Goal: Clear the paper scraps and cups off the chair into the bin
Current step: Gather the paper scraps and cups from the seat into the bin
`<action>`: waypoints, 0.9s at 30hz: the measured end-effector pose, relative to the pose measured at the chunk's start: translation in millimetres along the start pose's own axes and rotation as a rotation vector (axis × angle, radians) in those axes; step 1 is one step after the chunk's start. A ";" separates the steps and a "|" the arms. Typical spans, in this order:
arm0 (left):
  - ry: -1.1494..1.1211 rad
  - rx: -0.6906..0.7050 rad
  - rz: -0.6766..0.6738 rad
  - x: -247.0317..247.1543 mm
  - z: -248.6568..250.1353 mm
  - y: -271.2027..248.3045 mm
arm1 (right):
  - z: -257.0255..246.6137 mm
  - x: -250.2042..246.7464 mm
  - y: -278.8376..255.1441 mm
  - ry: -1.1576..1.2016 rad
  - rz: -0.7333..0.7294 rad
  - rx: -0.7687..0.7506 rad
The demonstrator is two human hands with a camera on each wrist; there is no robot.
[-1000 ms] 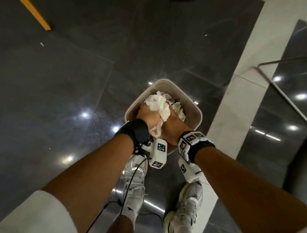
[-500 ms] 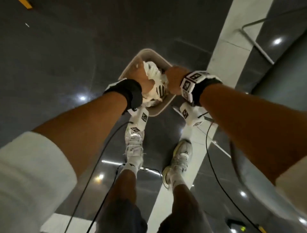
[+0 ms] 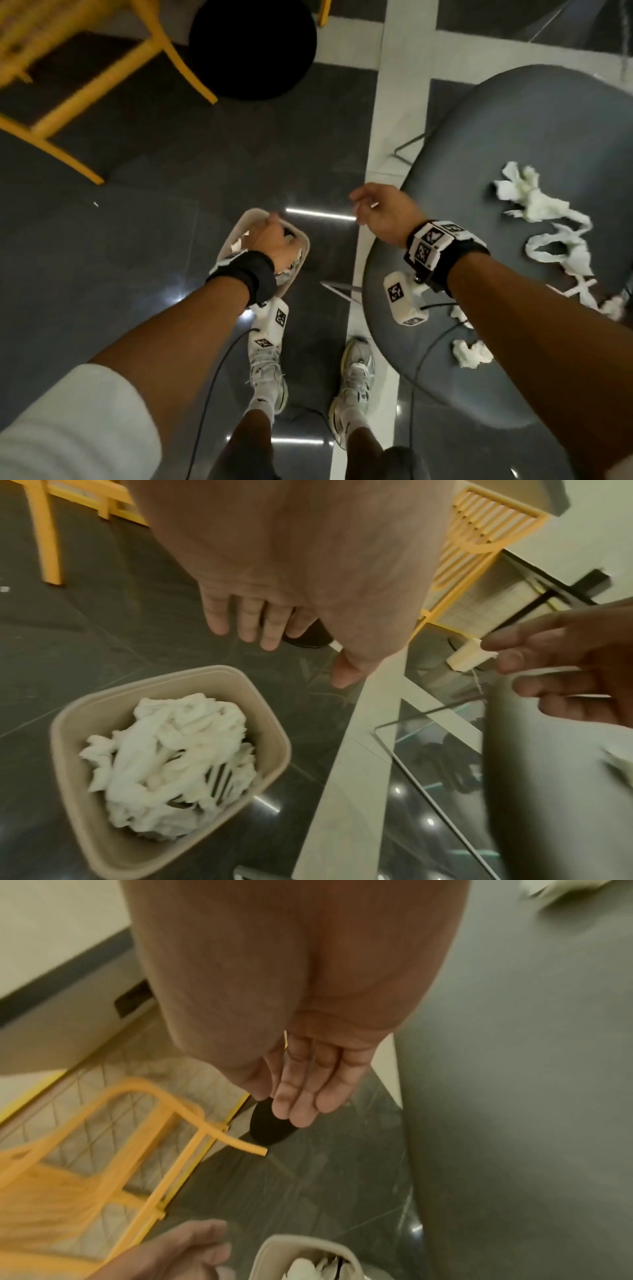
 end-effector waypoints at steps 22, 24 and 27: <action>0.541 0.997 -0.127 138.6 410.4 9.3 | 287.2 -211.6 -119.5 -0.037 0.469 0.585; 0.657 0.990 -0.170 155.3 417.3 15.6 | 299.3 -210.7 -119.4 -0.022 0.407 0.641; 0.740 0.947 -0.246 168.8 412.2 26.6 | 309.6 -199.8 -116.9 -0.023 0.319 0.650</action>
Point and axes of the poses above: each hand's wrist, its own y-axis towards the middle knuckle, its own x-axis out of the palm, z = x × y, the point moved 3 cm from there along y, towards the middle knuckle, and after that the axes turned 12 degrees about x, right-handed, at the moved point
